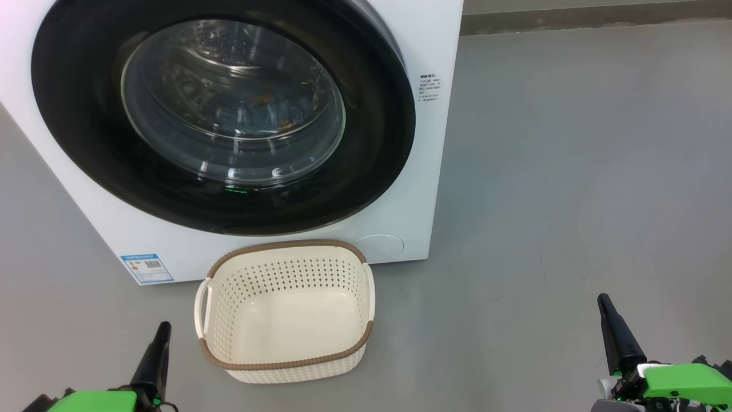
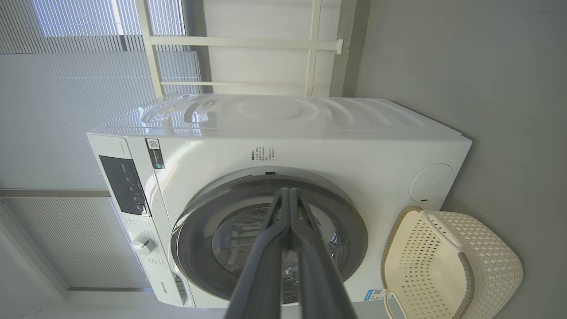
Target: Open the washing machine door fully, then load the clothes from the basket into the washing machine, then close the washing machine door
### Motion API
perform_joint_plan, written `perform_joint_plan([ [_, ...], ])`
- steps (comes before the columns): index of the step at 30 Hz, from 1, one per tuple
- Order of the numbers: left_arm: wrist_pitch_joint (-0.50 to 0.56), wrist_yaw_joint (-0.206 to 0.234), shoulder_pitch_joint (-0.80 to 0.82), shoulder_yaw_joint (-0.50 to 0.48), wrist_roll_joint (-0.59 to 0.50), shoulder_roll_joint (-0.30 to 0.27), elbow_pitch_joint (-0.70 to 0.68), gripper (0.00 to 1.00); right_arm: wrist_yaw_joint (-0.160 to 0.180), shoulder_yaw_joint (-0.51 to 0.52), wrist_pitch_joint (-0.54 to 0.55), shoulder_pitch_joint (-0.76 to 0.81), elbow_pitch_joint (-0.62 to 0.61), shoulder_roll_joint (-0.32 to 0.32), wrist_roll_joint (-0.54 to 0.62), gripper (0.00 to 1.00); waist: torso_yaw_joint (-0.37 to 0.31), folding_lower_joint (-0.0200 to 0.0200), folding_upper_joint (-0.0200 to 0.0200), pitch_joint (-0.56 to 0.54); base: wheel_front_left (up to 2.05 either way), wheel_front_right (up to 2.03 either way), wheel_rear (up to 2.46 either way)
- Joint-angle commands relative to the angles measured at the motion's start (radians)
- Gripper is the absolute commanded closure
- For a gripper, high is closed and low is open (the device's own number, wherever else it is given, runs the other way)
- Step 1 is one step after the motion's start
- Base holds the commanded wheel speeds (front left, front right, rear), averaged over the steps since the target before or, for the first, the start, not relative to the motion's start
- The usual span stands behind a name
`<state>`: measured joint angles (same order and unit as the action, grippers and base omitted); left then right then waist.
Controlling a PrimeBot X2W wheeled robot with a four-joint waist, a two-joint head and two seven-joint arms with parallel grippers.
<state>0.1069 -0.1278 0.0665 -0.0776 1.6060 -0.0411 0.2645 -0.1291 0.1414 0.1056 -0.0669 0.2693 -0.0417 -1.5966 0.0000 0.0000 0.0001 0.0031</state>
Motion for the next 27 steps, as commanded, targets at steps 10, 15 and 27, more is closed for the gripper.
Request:
perform_joint_plan([
  [10, 0.006, -0.003, 0.041, -0.035, 0.003, -0.011, -0.019, 1.00, -0.002, -0.028, 0.008, -0.041, -0.025, -0.009, -0.012, 1.00, 0.000, 0.0000, -0.0001, 0.000, 0.00, 0.00, 0.00],
  [15, 0.006, -0.003, 0.041, -0.035, 0.003, -0.010, -0.019, 1.00, -0.002, -0.028, 0.008, -0.041, -0.025, -0.009, -0.012, 1.00, 0.000, 0.0000, -0.0001, 0.000, 0.00, 0.00, 0.00],
  [27, 0.006, -0.003, 0.042, -0.036, 0.003, -0.010, -0.019, 1.00, -0.002, -0.028, 0.008, -0.041, -0.025, -0.009, -0.012, 1.00, 0.000, 0.0000, -0.0001, 0.000, 0.00, 0.00, 0.00],
])
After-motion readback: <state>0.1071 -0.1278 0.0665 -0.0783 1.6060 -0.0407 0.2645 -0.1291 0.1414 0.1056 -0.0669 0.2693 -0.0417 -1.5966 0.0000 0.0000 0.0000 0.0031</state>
